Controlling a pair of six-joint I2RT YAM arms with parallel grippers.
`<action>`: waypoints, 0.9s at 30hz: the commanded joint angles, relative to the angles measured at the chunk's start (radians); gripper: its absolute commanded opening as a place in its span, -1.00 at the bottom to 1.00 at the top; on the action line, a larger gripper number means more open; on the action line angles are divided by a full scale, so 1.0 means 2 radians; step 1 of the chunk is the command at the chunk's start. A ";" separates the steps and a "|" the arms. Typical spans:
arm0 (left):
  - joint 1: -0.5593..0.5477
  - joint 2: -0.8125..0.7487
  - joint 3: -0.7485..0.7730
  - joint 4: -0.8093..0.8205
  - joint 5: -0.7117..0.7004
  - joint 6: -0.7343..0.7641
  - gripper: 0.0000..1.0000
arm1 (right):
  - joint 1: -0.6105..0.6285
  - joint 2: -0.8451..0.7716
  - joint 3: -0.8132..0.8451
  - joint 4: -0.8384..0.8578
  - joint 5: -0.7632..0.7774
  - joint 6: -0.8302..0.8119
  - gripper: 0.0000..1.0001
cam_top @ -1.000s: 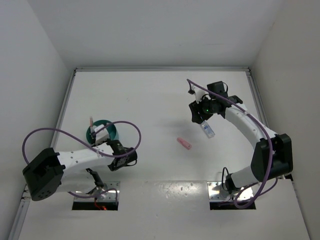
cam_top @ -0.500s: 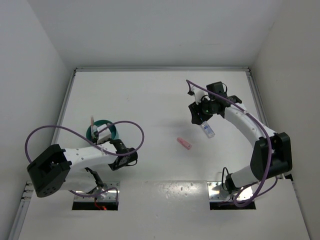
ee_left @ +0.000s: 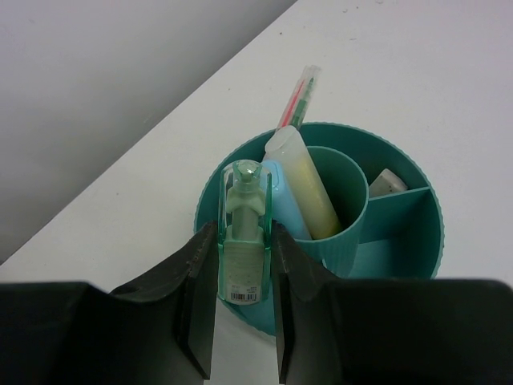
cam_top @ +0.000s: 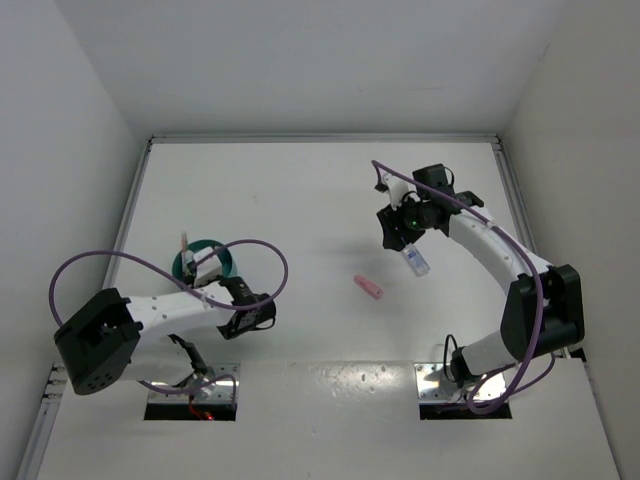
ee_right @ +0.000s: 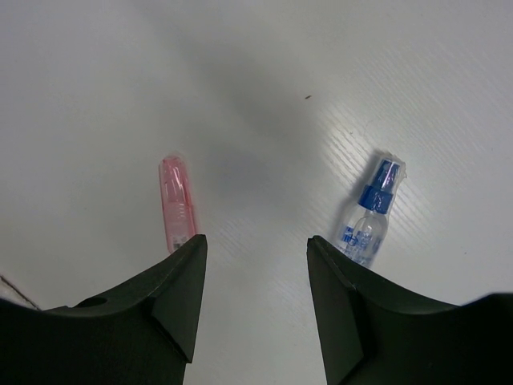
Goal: Sort the stationery into containers
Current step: Place the pen in the storage box.
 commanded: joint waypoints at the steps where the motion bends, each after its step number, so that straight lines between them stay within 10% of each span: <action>1: 0.008 0.005 0.015 -0.003 -0.013 -0.207 -0.40 | -0.003 -0.005 -0.003 0.004 -0.014 -0.007 0.06; 17: 0.013 0.003 0.022 -0.003 -0.003 -0.203 -0.06 | -0.003 -0.005 -0.003 0.004 -0.019 -0.007 0.06; 24: -0.057 -0.092 0.074 -0.003 0.013 -0.092 -0.96 | -0.003 -0.005 -0.003 0.000 -0.019 -0.012 0.02; 27: -0.107 -0.143 0.116 0.103 0.052 0.126 -1.00 | -0.003 -0.005 -0.003 0.000 -0.019 -0.012 -0.72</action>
